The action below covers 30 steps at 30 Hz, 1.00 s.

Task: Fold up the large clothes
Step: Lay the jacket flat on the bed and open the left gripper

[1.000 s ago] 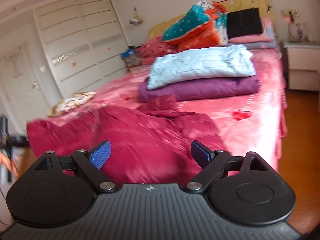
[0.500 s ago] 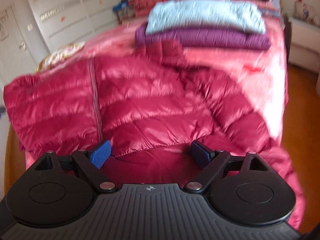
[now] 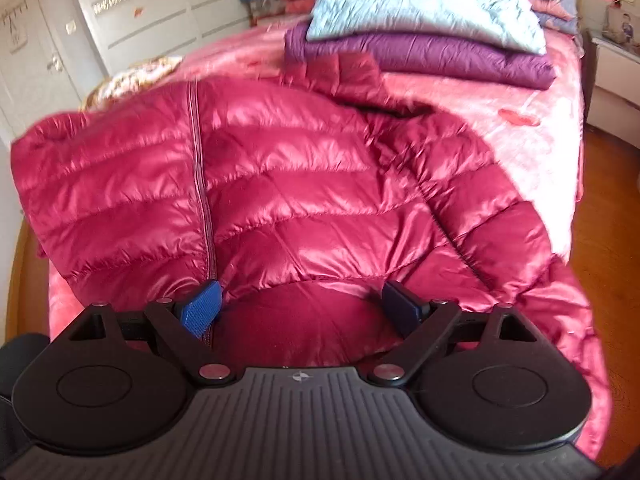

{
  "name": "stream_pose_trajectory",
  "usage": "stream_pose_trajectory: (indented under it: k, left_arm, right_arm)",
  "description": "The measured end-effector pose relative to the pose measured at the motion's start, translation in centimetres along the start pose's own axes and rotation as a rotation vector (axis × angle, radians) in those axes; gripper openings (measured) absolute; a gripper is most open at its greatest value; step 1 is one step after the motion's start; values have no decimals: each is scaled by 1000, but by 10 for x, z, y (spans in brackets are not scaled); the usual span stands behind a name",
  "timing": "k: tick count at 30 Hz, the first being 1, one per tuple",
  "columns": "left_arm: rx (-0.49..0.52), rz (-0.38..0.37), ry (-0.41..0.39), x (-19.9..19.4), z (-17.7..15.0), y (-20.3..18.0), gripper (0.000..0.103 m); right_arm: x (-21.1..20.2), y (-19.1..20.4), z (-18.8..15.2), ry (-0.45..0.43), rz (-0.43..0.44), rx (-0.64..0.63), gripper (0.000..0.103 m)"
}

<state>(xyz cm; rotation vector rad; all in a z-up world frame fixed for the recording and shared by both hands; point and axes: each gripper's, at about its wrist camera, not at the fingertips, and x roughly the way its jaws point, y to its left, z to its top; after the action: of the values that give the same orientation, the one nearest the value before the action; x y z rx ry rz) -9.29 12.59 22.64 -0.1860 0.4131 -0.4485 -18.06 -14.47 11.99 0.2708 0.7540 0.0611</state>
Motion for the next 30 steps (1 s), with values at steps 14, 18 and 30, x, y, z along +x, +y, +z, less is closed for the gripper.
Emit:
stream_pose_trajectory:
  k: [14, 18, 30]
  left_arm:
    - [144, -166, -188, 76, 12, -80, 90]
    - [90, -96, -144, 112, -2, -47, 90]
    - [3, 38, 46, 192, -34, 39, 90]
  right_arm:
    - [-75, -42, 25, -237, -175, 27, 103]
    - [-72, -44, 38, -256, -228, -24, 103]
    - [4, -9, 129, -257, -192, -295, 103]
